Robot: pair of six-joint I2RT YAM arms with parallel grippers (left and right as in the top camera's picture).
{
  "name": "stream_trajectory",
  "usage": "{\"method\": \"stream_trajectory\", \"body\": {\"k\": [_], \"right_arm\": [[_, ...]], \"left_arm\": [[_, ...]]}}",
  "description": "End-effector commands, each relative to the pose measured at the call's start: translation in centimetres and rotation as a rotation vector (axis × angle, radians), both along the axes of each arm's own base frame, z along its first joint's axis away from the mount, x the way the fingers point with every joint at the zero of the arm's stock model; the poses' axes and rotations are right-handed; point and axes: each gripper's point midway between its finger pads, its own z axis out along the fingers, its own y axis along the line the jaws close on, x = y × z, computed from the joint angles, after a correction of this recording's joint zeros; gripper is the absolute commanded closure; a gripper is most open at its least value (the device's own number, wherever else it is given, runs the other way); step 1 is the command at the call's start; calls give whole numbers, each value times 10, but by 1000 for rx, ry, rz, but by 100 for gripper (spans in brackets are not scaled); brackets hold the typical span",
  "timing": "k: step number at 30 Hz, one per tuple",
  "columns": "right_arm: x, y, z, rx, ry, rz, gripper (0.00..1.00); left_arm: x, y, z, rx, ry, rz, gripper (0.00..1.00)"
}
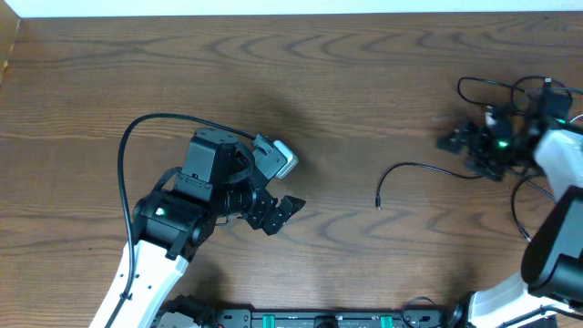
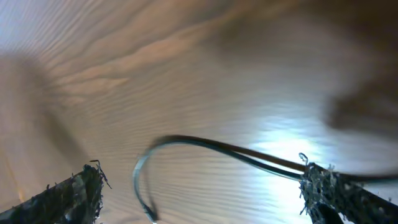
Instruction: Untangle cables
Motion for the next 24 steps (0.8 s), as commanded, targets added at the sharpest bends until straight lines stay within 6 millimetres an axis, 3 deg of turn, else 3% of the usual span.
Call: {"method": "stream_trajectory", "body": {"k": [1,5,12,24], "right_arm": [[6,41,6,41,11,26,1],[9,73,-1,-40,28,58,1],[-3,118,-13,-171,78,104,1],[-31,132,-25,-187,209,46,4]], "left_arm": [[2,-1,8,-5,-20,4,9],[2,-1,8,-5,-20,4,9],[2,-1,8,-4,-20,3,9],[2,-1,8,-5,-20,4,9]]}}
